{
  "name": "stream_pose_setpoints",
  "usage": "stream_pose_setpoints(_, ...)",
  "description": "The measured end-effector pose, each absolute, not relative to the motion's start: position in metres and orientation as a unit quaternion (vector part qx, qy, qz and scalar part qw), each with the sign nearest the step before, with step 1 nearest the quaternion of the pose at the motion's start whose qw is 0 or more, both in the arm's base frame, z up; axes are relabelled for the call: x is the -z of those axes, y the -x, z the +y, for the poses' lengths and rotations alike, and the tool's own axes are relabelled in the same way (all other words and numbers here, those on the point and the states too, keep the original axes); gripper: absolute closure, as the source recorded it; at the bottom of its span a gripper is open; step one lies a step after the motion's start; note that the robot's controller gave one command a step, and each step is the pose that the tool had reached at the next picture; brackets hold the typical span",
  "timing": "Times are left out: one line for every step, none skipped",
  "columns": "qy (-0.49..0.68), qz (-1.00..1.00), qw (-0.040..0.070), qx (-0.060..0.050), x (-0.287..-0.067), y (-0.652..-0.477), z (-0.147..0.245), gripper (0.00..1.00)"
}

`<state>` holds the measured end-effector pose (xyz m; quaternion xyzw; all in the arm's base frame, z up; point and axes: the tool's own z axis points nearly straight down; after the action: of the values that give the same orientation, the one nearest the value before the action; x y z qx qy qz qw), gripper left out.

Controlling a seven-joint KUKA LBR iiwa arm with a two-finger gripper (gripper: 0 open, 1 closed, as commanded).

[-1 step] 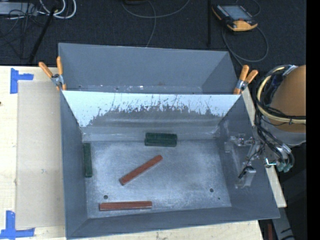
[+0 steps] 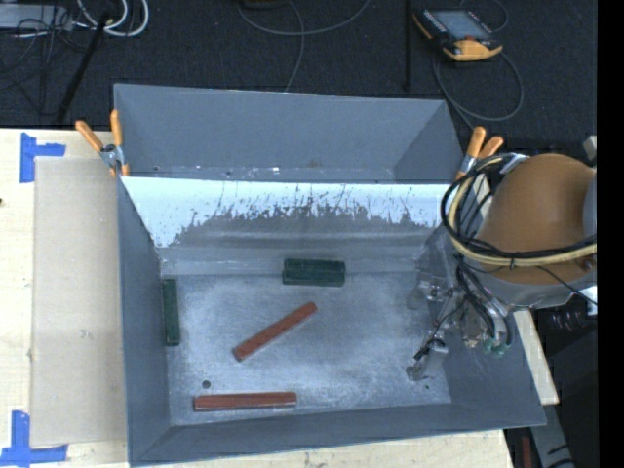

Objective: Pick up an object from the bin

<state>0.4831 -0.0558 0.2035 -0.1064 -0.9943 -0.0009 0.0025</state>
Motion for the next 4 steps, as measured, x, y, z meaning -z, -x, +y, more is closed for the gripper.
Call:
stream_pose_setpoints(0.053, -0.999, 0.004, 0.001, -0.065, -0.495, 0.044, 0.00)
stream_pose_setpoints(0.032, -0.999, -0.004, 0.001, -0.102, -0.548, 0.085, 0.00)
stream_pose_setpoints(-0.028, -1.000, 0.000, 0.000, -0.069, -0.564, 0.102, 0.00)
stream_pose_setpoints(-0.029, -1.000, 0.000, 0.000, -0.070, -0.565, 0.102, 1.00)
